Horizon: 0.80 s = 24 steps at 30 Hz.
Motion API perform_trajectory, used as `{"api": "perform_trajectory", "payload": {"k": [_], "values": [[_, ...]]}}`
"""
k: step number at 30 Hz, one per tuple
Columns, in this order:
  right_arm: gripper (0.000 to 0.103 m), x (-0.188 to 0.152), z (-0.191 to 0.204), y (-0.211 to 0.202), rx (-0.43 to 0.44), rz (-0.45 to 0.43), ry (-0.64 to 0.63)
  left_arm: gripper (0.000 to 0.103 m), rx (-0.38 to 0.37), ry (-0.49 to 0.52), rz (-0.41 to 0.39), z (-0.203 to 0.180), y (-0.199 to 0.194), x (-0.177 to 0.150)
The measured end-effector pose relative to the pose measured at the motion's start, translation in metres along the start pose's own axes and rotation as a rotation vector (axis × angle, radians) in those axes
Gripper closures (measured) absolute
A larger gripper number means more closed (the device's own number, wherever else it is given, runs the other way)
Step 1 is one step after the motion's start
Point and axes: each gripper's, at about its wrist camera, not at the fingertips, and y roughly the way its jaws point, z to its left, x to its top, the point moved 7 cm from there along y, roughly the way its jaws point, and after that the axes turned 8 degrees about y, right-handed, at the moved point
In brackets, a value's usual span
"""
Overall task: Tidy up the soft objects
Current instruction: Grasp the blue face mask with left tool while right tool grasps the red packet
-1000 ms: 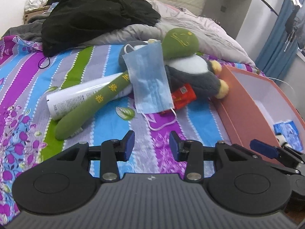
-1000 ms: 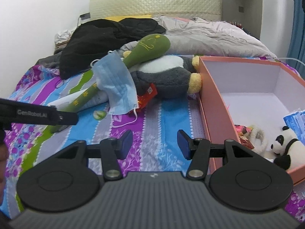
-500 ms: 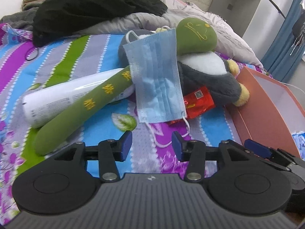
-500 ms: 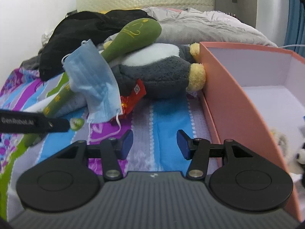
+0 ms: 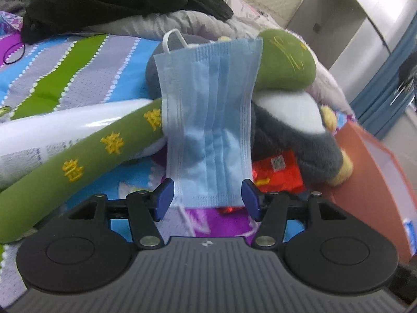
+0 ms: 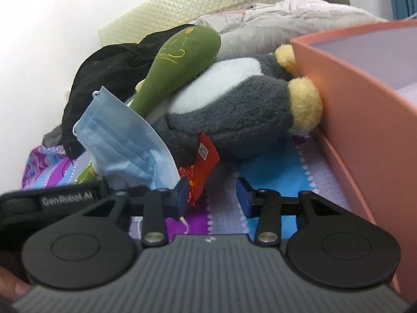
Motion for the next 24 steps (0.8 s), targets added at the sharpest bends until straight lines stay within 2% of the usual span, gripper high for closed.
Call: {"api": "perform_trajectory", "payload": {"k": [3,6,11,18,21,24], "values": [[0.063,0.002,0.001,0.007,0.026,0.001,0.019,0.040,-0.016,-0.020,-0.012,-0.001,0.008,0.009],[0.070,0.003,0.002,0.018,0.053,0.024,0.040,0.040,-0.031,-0.043,-0.005,-0.003,0.020,0.018],[0.091,0.002,0.003,0.030,0.083,0.060,0.048,0.040,-0.048,-0.051,0.016,-0.009,0.038,0.028],[0.096,-0.001,0.009,0.027,0.133,0.068,0.014,0.042,-0.021,-0.018,0.045,-0.012,0.053,0.028],[0.097,-0.001,0.010,0.028,0.142,0.075,0.016,0.054,0.000,0.009,0.051,-0.012,0.053,0.025],[0.098,-0.002,0.012,0.028,0.139,0.079,0.008,0.073,-0.009,0.017,0.052,-0.014,0.053,0.025]]}}
